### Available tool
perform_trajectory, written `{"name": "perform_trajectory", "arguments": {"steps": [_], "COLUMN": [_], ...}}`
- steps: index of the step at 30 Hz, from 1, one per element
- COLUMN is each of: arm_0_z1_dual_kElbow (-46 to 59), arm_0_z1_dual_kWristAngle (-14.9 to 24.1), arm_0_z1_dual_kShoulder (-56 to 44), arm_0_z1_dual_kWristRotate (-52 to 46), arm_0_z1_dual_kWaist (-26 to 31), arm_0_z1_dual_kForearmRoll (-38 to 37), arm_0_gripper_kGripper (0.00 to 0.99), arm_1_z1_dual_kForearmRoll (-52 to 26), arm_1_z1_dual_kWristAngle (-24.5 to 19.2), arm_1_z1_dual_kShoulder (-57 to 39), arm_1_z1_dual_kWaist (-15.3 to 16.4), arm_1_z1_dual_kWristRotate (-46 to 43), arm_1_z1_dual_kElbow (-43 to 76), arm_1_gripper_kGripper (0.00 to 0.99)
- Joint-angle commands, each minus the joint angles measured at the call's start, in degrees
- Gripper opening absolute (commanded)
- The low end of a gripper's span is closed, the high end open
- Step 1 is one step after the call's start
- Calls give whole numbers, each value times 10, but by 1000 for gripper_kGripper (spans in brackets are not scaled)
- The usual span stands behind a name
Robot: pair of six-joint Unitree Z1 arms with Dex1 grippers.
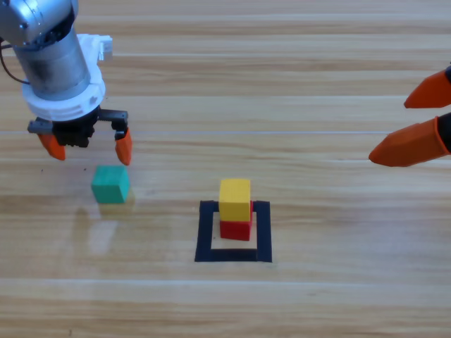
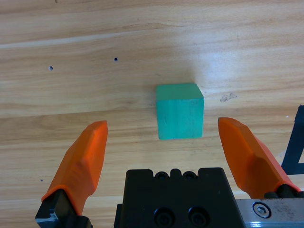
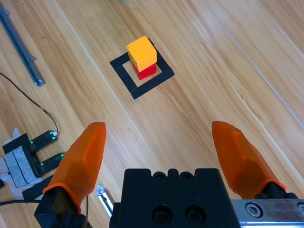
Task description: Stack the blocks in the rectangular block: red at the bottom, yellow in the middle, green on top
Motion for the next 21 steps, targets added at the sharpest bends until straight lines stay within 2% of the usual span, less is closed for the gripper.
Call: {"name": "perform_trajectory", "arguments": {"steps": [1, 9, 21], "arm_0_z1_dual_kElbow": [31, 111, 110], "arm_0_z1_dual_kWristAngle": [3, 10, 18], "arm_0_z1_dual_kShoulder": [6, 2, 20], "arm_0_z1_dual_kWristRotate": [-26, -40, -40], "arm_0_z1_dual_kWaist": [-27, -43, -54], "arm_0_z1_dual_kForearmRoll": [-15, -93, -129], "arm_0_gripper_kGripper": [990, 990, 969], "arm_1_z1_dual_kForearmRoll": [7, 10, 11], "arm_1_z1_dual_kWristAngle": [23, 32, 35], "arm_1_z1_dual_kShoulder": [20, 23, 26], "arm_1_z1_dual_kWaist": [-16, -17, -16], "arm_1_z1_dual_kWristRotate": [-9, -12, -14], "arm_1_z1_dual_kElbow": [-5, -7, -7], "arm_1_gripper_kGripper": [982, 982, 982]}}
